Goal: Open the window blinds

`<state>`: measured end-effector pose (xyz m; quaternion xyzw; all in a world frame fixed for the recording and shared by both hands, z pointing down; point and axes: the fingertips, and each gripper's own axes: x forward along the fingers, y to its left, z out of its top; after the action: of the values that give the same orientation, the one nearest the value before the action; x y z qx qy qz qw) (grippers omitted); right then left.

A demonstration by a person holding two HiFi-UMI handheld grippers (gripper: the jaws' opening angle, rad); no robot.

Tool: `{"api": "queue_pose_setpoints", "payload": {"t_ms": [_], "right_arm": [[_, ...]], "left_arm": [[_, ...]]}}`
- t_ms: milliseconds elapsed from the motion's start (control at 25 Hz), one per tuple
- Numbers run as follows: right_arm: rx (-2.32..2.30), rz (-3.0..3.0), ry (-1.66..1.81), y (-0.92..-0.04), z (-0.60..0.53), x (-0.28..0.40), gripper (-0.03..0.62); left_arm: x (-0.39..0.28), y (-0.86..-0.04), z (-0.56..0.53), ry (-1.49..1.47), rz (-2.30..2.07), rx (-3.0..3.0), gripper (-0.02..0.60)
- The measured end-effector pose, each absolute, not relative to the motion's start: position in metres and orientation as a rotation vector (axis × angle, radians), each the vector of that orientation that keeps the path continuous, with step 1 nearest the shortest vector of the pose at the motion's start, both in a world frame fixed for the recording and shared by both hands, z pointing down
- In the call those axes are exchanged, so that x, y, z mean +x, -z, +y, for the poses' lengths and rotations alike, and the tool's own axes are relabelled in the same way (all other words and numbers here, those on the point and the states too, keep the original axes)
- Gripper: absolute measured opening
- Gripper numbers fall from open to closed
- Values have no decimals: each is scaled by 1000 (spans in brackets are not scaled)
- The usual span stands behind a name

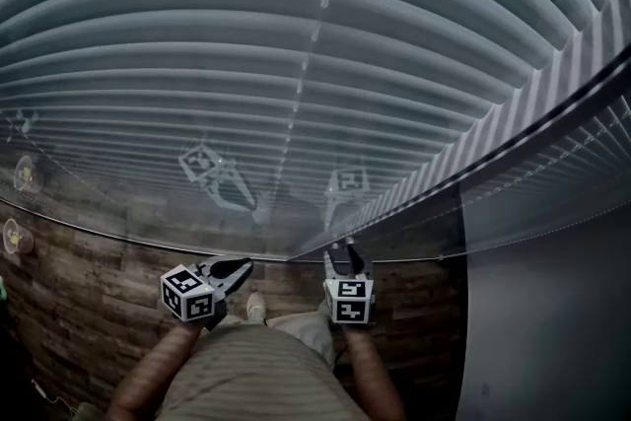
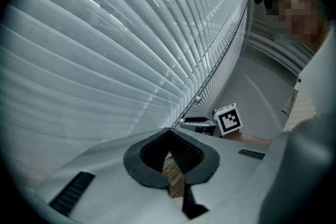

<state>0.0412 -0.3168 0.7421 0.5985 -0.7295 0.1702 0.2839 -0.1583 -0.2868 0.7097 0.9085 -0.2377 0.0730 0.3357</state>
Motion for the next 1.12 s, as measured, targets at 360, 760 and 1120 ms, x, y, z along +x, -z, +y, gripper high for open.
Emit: {"api": "queue_pose_setpoints", "payload": {"t_ms": [360, 760, 1120], "right_arm": [[1803, -2337, -1271, -730, -312, 53, 230], [1719, -2076, -711, -721, -313, 47, 107], [1560, -1798, -138, -728, -312, 36, 106]], "left_arm": [[-167, -706, -285, -174, -630, 2352, 12], [-170, -692, -280, -168, -625, 2355, 12], [-164, -705, -277, -188, -609, 2363, 12]]}}
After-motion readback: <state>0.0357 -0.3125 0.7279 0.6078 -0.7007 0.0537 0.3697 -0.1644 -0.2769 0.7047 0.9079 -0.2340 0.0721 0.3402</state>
